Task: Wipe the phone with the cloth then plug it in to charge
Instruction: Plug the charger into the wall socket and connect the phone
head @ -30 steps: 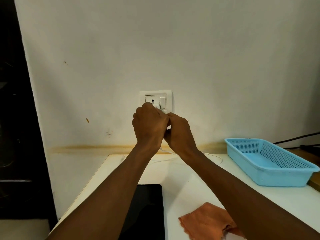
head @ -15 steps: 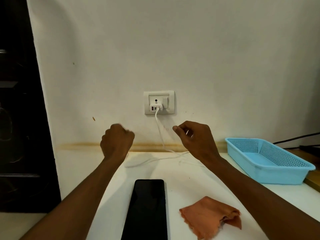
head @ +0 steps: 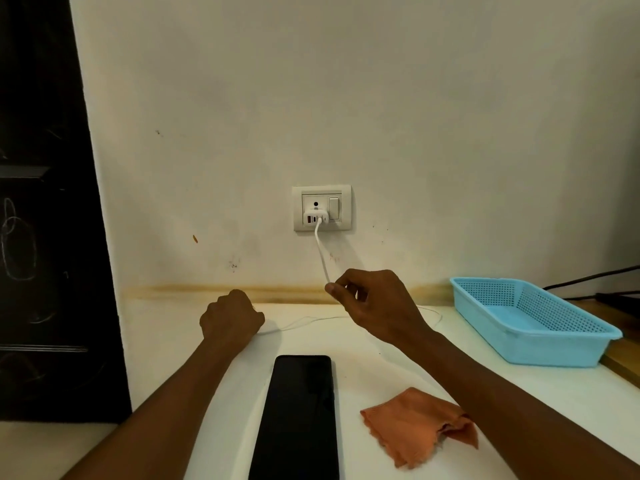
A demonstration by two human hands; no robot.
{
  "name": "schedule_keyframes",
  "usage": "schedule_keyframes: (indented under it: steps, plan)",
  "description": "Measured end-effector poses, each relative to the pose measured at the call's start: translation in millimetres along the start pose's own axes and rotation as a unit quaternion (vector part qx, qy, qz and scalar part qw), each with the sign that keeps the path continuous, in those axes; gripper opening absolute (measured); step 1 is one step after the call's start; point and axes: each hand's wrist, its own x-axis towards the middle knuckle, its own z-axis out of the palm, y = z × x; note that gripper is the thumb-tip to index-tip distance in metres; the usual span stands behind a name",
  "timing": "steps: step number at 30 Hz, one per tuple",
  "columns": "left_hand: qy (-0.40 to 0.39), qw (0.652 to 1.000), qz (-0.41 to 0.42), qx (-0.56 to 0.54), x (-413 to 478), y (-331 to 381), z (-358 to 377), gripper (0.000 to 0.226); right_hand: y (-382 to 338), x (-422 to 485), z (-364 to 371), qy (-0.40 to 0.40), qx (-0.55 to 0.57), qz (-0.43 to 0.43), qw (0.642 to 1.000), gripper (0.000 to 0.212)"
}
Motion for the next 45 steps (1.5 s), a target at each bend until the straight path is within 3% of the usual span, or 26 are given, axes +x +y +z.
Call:
schedule_keyframes:
  steps: [5, 8, 10, 13, 16, 18, 21, 22, 25, 27, 29, 31, 32, 38, 42, 45]
  plan:
    - [-0.042, 0.993, -0.023, -0.110, 1, 7, -6, 0.032, -3, -2, 2, -0.061, 0.003, 0.044, 0.997, 0.032]
    - [-0.121, 0.940, -0.065, -0.313, 1, 16, -17, 0.025, -8, -1, 2, -0.090, 0.038, 0.079, 0.992, 0.035]
    - [-0.163, 0.902, -0.081, -0.392, -8, 25, -26, 0.016, -14, -2, 2, -0.102, 0.073, 0.104, 0.987, 0.036]
    - [-0.177, 0.877, -0.071, -0.440, -31, 39, -39, 0.010, -28, -1, 4, -0.112, 0.156, 0.185, 0.964, 0.045]
    - [-0.197, 0.868, -0.038, -0.453, -56, 48, -49, 0.008, -40, 0, 1, -0.117, 0.257, 0.274, 0.919, 0.046]
    - [-0.220, 0.861, -0.015, -0.458, -72, 51, -54, 0.010, -46, -1, -3, -0.111, 0.288, 0.310, 0.899, 0.039]
    - [-0.238, 0.847, 0.016, -0.476, -86, 52, -56, 0.013, -47, -4, -8, -0.110, 0.301, 0.346, 0.881, 0.011]
    - [-0.238, 0.847, 0.027, -0.474, -88, 51, -55, 0.015, -47, -5, -10, -0.113, 0.311, 0.358, 0.873, 0.004]
    - [-0.242, 0.865, 0.048, -0.436, -92, 48, -53, 0.019, -47, -10, -17, -0.113, 0.340, 0.381, 0.852, 0.017]
    - [-0.211, 0.908, 0.056, -0.359, -92, 45, -50, 0.034, -46, -15, -23, -0.119, 0.331, 0.384, 0.854, 0.022]
    - [-0.154, 0.973, 0.079, -0.151, -93, 41, -44, 0.055, -46, -21, -28, -0.136, 0.323, 0.384, 0.854, 0.020]
    - [-0.136, 0.984, 0.103, 0.045, -102, 39, -39, 0.076, -47, -27, -33, -0.151, 0.323, 0.391, 0.848, 0.014]
    - [-0.141, 0.981, 0.106, 0.082, -107, 39, -37, 0.084, -47, -31, -36, -0.156, 0.322, 0.396, 0.846, 0.012]
    - [-0.190, 0.966, 0.105, 0.143, -120, 45, -37, 0.075, -48, -51, -47, -0.170, 0.311, 0.408, 0.841, 0.017]
    - [-0.189, 0.973, 0.080, 0.106, -119, 49, -38, 0.053, -50, -59, -53, -0.170, 0.327, 0.415, 0.832, 0.018]
    - [-0.170, 0.982, 0.058, 0.053, -117, 50, -40, 0.064, -53, -63, -56, -0.174, 0.333, 0.408, 0.832, 0.018]
